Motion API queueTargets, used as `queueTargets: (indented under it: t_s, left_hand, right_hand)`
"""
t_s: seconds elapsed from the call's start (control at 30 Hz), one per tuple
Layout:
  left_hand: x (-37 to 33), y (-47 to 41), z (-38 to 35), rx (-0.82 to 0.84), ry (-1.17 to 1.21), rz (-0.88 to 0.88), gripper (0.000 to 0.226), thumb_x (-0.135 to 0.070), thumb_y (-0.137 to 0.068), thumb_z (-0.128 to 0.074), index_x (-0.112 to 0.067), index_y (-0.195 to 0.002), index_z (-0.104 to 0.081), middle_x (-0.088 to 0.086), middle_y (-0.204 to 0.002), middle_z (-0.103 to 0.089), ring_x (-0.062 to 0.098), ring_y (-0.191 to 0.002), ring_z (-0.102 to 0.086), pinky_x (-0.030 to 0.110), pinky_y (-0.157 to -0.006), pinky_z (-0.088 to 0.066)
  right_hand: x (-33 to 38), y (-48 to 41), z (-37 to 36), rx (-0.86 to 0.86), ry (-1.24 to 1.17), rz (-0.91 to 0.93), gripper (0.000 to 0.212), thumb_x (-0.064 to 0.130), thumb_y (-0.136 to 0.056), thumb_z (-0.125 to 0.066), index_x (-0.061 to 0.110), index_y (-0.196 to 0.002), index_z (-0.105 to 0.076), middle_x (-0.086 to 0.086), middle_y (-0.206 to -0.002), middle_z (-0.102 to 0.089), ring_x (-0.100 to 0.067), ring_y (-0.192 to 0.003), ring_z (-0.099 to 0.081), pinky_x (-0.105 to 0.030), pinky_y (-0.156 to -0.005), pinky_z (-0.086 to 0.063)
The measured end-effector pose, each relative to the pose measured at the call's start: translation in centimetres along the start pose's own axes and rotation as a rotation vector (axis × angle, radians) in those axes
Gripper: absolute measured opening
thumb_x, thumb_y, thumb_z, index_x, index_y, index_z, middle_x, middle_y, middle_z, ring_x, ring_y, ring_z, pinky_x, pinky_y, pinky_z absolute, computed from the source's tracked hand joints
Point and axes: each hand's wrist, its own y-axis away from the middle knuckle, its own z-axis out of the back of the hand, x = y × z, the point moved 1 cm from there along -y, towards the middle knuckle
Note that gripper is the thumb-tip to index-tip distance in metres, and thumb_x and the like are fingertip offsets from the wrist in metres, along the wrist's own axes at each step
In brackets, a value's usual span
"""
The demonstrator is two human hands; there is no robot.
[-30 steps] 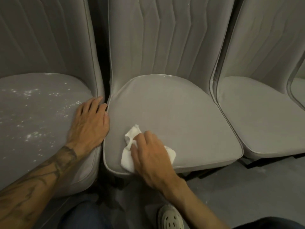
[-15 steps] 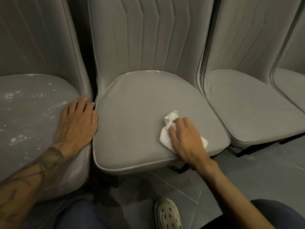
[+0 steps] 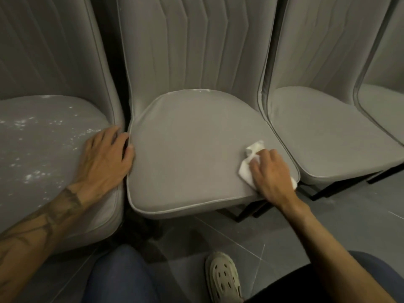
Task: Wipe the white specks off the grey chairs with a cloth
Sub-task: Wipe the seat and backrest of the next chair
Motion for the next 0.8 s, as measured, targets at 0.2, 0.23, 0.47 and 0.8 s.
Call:
queueTargets:
  t_s: [0.2, 0.23, 0.47, 0.8]
  left_hand:
    - [0.5, 3.1, -0.3, 0.007, -0.018, -0.018, 0.049, -0.041, -0.103, -0.036, -0.011, -0.135, -0.06, 0.018, -0.141, -0.054, 0.041, -0.125, -0.052, 0.054, -0.102, -0.042]
    - [0.5, 3.1, -0.3, 0.004, -0.006, -0.007, 0.05, -0.042, -0.103, -0.036, -0.011, -0.135, -0.06, 0.018, -0.142, -0.054, 0.041, -0.126, -0.051, 0.054, -0.103, -0.041]
    - [0.9, 3.1, -0.5, -0.003, 0.007, -0.025, 0.051, -0.043, -0.102, -0.037, -0.014, -0.14, -0.057, 0.017, -0.145, -0.052, 0.04, -0.13, -0.049, 0.054, -0.107, -0.04]
    - [0.4, 3.2, -0.3, 0.013, 0.011, 0.001, 0.049, -0.029, -0.102, -0.032, -0.013, -0.142, -0.056, 0.016, -0.146, -0.051, 0.037, -0.133, -0.049, 0.054, -0.108, -0.038]
  right_hand:
    - [1.8, 1.0, -0.2, 0.0, 0.148, -0.047, 0.023, 0.018, -0.101, -0.038, 0.004, -0.09, -0.054, -0.02, -0.093, -0.054, -0.035, -0.083, -0.047, -0.048, -0.07, -0.035]
    - [3.3, 1.7, -0.8, 0.021, 0.165, 0.034, 0.025, 0.019, -0.101, -0.035, 0.006, -0.091, -0.054, -0.017, -0.093, -0.053, -0.033, -0.082, -0.046, -0.046, -0.068, -0.034]
    - [-0.3, 0.7, 0.4, 0.055, 0.121, 0.008, 0.024, 0.013, -0.103, -0.038, 0.0, -0.097, -0.057, -0.02, -0.098, -0.053, -0.033, -0.086, -0.047, -0.044, -0.075, -0.037]
    - [10.5, 4.7, -2.1, 0.086, 0.052, -0.138, 0.034, 0.028, -0.104, -0.022, 0.014, -0.101, -0.053, -0.009, -0.103, -0.051, -0.026, -0.092, -0.043, -0.04, -0.077, -0.03]
